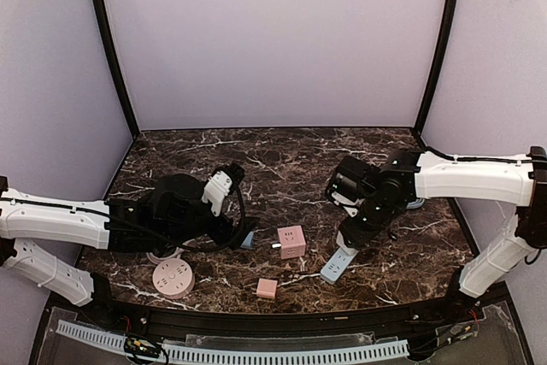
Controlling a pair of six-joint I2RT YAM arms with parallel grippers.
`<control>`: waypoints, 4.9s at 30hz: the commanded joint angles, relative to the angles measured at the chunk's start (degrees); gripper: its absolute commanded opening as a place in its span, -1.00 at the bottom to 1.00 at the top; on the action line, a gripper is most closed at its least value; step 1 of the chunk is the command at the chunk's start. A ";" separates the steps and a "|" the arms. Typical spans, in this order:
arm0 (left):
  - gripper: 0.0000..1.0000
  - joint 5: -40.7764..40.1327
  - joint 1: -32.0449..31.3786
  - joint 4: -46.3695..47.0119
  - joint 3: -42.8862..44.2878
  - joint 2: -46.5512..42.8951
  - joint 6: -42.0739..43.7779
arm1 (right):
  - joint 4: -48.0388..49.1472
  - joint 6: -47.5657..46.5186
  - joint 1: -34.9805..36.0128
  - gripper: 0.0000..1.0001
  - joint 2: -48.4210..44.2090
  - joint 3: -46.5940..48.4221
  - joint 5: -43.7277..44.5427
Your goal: Insert the plug
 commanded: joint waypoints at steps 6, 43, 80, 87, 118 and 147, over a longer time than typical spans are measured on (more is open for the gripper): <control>0.99 0.34 0.24 0.48 -1.20 -0.94 0.35 | 0.94 -0.33 0.17 -1.00 0.43 -1.86 -1.26; 0.99 0.61 0.24 0.83 -1.59 -1.06 0.58 | 1.11 -0.52 0.16 -1.00 1.63 -2.14 -1.48; 0.99 2.56 0.20 1.80 -2.19 -1.81 1.22 | 4.75 -1.38 7.20 -1.00 6.67 6.19 -14.93; 0.99 2.83 0.22 1.97 -2.12 -1.81 1.22 | 5.93 -1.25 7.01 -1.00 6.17 2.00 -12.85; 0.99 3.95 0.19 2.61 -2.13 -1.19 1.15 | 7.34 -4.17 7.20 -1.00 11.40 -1.49 -7.48; 0.99 5.54 0.20 2.94 -2.03 -0.57 0.37 | 14.57 2.19 5.89 -1.00 16.61 -10.34 -9.11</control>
